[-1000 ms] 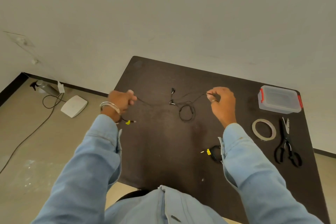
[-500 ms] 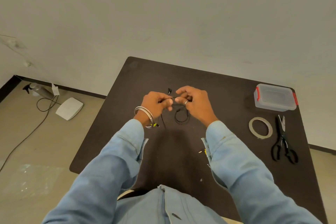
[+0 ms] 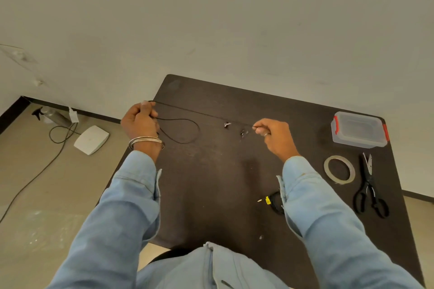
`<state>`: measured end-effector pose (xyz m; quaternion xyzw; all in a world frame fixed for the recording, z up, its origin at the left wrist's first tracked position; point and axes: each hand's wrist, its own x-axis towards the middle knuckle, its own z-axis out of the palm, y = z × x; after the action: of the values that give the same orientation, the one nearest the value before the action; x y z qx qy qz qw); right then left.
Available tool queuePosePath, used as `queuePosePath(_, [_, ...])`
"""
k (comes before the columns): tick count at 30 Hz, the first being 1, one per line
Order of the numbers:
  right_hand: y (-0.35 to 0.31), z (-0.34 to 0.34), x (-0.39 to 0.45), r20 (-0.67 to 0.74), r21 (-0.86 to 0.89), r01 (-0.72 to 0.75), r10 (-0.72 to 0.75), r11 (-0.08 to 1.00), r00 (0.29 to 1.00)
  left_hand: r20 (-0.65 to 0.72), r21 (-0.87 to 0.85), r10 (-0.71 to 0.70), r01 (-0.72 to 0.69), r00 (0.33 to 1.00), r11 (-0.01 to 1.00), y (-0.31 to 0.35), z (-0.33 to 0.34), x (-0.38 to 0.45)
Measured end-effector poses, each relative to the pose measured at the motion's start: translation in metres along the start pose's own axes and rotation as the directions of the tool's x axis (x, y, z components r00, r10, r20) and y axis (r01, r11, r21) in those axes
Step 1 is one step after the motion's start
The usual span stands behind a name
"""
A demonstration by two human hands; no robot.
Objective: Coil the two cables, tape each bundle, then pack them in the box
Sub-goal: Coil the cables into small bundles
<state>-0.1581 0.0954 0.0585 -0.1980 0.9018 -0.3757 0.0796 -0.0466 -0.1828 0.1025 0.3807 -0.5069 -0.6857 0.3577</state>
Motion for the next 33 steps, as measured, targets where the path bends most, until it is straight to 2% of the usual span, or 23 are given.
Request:
queuePosePath(3, [-0.007,-0.006,0.008,-0.066,-0.029,-0.015,0.013,0.999,0.998,-0.020,-0.008,0.003,-0.004,1.000,1.000,0.000,0.001,0.003])
queuePosePath(5, [-0.009,-0.020,0.016,0.019,-0.049,0.003,-0.002,0.999,1.000,-0.054,-0.013,-0.013,0.013,0.998,1.000,0.000,-0.002,0.009])
queuePosePath(7, [-0.006,-0.037,0.026,0.063,-0.147,0.050,-0.041,0.988,0.997,-0.083,-0.009,-0.038,0.038,0.996,0.999,0.000,-0.007,0.013])
queuePosePath(8, [-0.005,-0.044,0.031,0.023,-0.179,0.079,-0.076,0.981,0.997,-0.094,-0.001,-0.051,0.051,0.994,0.999,-0.001,-0.008,0.014])
queuePosePath(10, [-0.003,-0.053,0.035,-0.163,-0.158,0.102,-0.128,0.982,0.978,-0.097,0.042,-0.065,0.069,0.993,0.997,-0.004,-0.009,0.013])
queuePosePath(13, [-0.005,-0.056,0.035,-0.414,-0.150,0.042,-0.101,0.988,0.905,-0.056,0.114,-0.063,0.069,0.996,0.991,-0.008,-0.007,0.008])
queuePosePath(15, [-0.002,-0.050,0.034,-0.464,-0.138,-0.024,-0.044,0.990,0.885,-0.018,0.136,-0.073,0.075,0.997,0.988,-0.009,-0.005,0.005])
queuePosePath(17, [0.003,-0.045,0.029,-0.464,-0.034,-0.070,0.046,0.997,0.884,0.034,0.176,-0.079,0.072,0.996,0.982,-0.009,-0.003,0.000])
queuePosePath(19, [0.009,-0.040,0.023,-0.418,0.045,-0.148,0.154,0.988,0.895,0.100,0.276,-0.107,0.075,0.989,0.958,-0.009,-0.001,-0.002])
queuePosePath(20, [0.012,-0.038,0.020,-0.349,0.035,-0.211,0.210,0.977,0.913,0.143,0.346,-0.137,0.080,0.980,0.935,-0.010,0.000,-0.003])
queuePosePath(22, [0.013,-0.029,0.016,-0.156,-0.189,-0.379,0.353,0.906,0.923,0.234,0.477,-0.212,0.078,0.949,0.875,-0.012,0.001,-0.006])
queuePosePath(23, [0.006,-0.026,0.013,-0.084,-0.367,-0.460,0.464,0.808,0.882,0.277,0.529,-0.240,0.061,0.930,0.847,-0.014,0.002,-0.008])
queuePosePath(24, [-0.003,-0.022,0.009,-0.044,-0.503,-0.491,0.546,0.711,0.836,0.316,0.566,-0.257,0.036,0.913,0.823,-0.016,0.003,-0.010])
queuePosePath(25, [-0.012,-0.017,0.007,0.001,-0.555,-0.465,0.560,0.690,0.828,0.350,0.591,-0.269,0.011,0.897,0.807,-0.018,0.004,-0.013])
queuePosePath(26, [-0.020,-0.013,0.005,0.070,-0.529,-0.399,0.508,0.749,0.859,0.383,0.605,-0.281,-0.009,0.880,0.796,-0.019,0.006,-0.016])
queuePosePath(28, [-0.036,-0.001,0.000,0.232,-0.302,-0.203,0.279,0.931,0.932,0.444,0.621,-0.305,-0.043,0.842,0.783,-0.023,0.010,-0.022])
queuePosePath(29, [-0.046,0.006,-0.003,0.296,-0.195,-0.120,0.175,0.973,0.939,0.472,0.625,-0.316,-0.060,0.823,0.778,-0.024,0.012,-0.024])
queuePosePath(31, [-0.062,0.024,-0.007,0.372,-0.122,0.008,0.039,0.993,0.927,0.525,0.624,-0.332,-0.089,0.783,0.776,-0.023,0.015,-0.029])
queuePosePath(33, [-0.068,0.041,-0.008,0.375,-0.120,0.090,-0.039,0.989,0.926,0.563,0.609,-0.345,-0.096,0.751,0.787,-0.021,0.016,-0.032])
